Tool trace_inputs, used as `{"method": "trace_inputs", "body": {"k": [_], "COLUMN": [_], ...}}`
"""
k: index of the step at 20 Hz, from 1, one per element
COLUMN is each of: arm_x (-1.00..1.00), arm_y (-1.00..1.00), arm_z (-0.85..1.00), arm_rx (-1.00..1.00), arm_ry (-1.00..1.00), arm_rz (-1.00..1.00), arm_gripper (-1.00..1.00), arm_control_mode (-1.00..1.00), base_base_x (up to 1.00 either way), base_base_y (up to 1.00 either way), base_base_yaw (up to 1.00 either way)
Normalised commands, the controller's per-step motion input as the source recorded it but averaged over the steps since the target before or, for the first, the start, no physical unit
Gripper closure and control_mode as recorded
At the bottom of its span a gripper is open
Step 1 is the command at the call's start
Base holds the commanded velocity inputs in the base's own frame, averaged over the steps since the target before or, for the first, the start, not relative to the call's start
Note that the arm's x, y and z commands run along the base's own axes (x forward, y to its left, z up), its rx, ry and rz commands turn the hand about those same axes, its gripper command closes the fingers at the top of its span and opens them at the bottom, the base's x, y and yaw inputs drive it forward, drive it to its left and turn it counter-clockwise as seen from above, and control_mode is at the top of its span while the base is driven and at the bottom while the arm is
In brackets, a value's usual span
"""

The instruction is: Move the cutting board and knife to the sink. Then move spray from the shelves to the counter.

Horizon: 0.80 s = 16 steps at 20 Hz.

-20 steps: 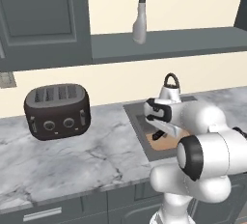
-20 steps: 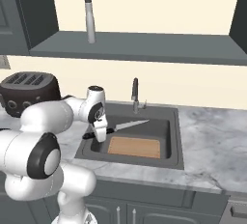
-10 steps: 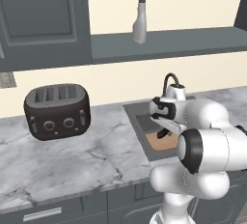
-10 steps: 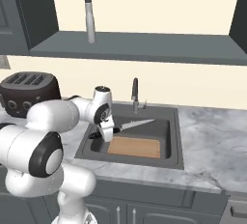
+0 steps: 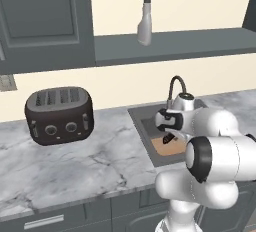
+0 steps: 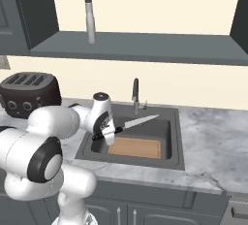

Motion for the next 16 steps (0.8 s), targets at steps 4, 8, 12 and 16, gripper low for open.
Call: {"method": "trace_inputs", "body": {"k": [4,8,12,16], "arm_x": [0.28,0.3,0.28,0.19], "arm_y": [-0.02,-0.04,-0.07,-0.05], "arm_z": [-0.02,0.0,0.0,-0.06], "arm_rx": [-0.04,0.0,0.0,0.0], "arm_ry": [-0.01,0.0,0.0,0.0], "arm_rz": [-0.07,-0.08,-0.05,-0.02], "arm_gripper": [1.0,1.0,1.0,1.0], "arm_control_mode": [-1.0,-1.0,-1.0,-1.0], "base_base_x": [0.0,0.0,0.0,0.0], "base_base_y": [0.0,0.0,0.0,0.0], "base_base_yaw": [0.0,0.0,0.0,0.0]}}
